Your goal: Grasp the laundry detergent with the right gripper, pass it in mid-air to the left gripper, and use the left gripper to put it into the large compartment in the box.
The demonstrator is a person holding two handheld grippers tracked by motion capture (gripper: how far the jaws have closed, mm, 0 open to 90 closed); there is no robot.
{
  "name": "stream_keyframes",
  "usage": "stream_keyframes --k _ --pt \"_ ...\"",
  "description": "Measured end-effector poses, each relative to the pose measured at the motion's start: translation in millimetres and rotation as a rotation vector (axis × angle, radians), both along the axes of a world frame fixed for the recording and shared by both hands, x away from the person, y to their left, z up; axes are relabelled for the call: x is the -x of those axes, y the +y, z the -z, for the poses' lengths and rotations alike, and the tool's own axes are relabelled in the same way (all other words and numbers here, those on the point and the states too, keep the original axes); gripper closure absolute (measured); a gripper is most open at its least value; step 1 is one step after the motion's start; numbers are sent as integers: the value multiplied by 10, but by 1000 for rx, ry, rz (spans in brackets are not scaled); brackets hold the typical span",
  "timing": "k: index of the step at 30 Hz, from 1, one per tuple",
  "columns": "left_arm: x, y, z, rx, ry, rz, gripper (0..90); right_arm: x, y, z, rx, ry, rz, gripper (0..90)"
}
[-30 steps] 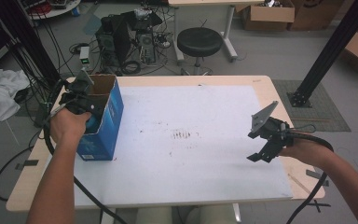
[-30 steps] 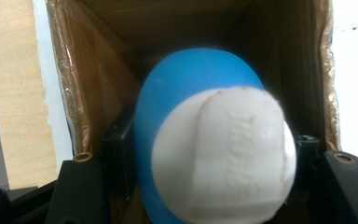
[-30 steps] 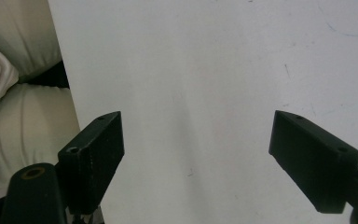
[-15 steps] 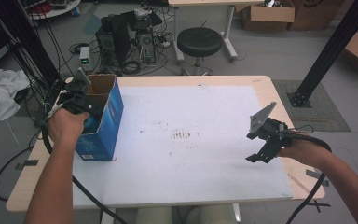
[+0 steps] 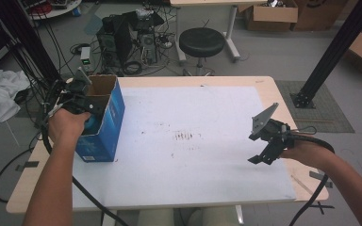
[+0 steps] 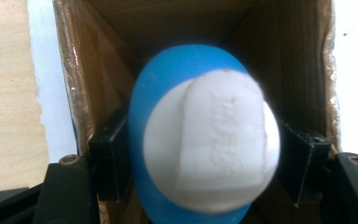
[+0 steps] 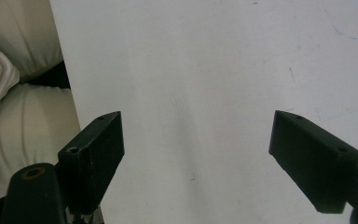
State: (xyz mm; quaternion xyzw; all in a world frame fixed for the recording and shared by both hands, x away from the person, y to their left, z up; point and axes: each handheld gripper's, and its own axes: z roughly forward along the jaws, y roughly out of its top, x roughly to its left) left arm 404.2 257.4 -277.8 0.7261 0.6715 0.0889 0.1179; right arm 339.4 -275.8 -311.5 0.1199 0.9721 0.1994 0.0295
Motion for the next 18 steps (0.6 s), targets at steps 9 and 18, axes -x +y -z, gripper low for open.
stream_keyframes --k 9,18 --pt "37 14 -125 -7 -22 1 310 19 9 -27 0 -3 -2 177" --pt "70 8 -324 -24 -46 13 304 36 34 -44 0 -5 -6 177"
